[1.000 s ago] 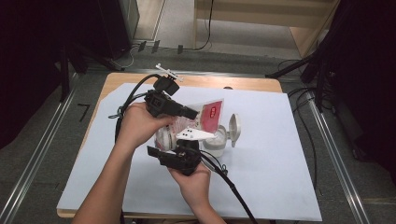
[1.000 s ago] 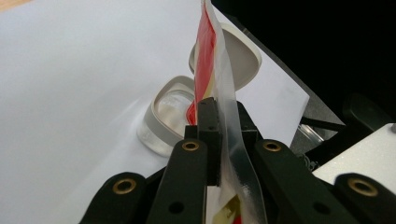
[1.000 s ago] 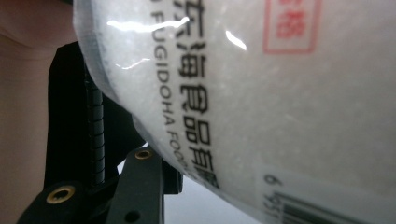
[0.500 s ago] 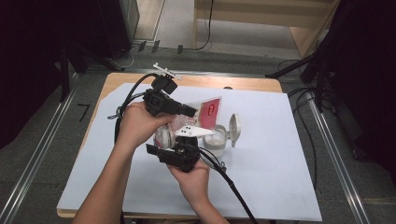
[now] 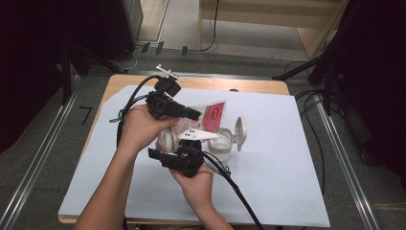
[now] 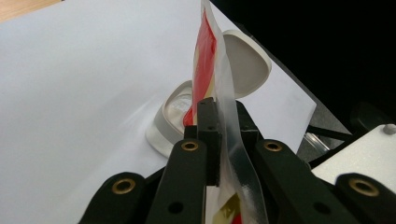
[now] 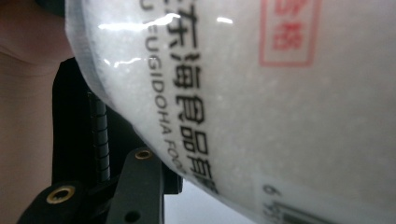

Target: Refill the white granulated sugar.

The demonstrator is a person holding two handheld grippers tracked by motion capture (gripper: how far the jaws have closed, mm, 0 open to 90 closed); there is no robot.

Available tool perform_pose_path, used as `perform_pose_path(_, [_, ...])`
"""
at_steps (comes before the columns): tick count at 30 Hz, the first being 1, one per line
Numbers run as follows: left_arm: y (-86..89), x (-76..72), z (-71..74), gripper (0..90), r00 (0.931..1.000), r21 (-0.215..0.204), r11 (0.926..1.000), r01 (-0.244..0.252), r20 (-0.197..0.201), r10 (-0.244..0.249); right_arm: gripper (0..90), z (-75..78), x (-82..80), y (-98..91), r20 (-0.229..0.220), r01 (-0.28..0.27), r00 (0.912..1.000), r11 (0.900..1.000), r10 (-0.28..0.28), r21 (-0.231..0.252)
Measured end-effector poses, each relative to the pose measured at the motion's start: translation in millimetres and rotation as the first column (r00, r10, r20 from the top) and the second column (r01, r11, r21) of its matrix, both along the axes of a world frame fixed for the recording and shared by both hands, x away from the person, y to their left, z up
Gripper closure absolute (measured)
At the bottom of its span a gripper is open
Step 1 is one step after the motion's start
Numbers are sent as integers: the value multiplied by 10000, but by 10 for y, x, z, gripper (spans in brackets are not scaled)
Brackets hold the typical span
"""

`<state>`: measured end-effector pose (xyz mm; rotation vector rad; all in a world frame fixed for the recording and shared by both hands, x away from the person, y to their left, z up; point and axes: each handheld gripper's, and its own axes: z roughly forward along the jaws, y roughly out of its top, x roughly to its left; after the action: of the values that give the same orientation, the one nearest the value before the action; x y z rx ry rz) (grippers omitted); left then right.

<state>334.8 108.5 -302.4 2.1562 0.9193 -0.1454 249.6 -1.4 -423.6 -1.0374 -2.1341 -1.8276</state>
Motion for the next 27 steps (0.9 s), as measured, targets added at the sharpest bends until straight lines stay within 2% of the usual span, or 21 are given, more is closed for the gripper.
perform_pose_path(10, [-7,4,-16,871,10000,-79,10000,59,-14,-59,614,-7,-10,6,57,-12,10000,9999,12,-100])
perform_pose_path(14, [-15,0,-10,871,10000,-20,10000,37,79,-36,616,-5,-5,-4,102,33,9999,9999,-32,-124])
perform_pose_path(19, [-37,-15,2,871,9997,-128,9999,22,223,-19,617,2,0,-24,152,125,9998,9998,-122,-183])
perform_pose_path(20, [-43,-17,-1,872,9996,-250,9997,71,269,-64,617,5,-1,-31,176,155,9997,9997,-151,-205])
perform_pose_path(24, [-80,-26,-3,874,9990,-250,9997,45,449,-34,617,7,2,-63,213,245,9995,9995,-241,-210])
perform_pose_path(27, [-109,-28,-11,874,9990,-370,9993,73,437,-57,617,4,2,-90,210,299,9993,9993,-295,-214])
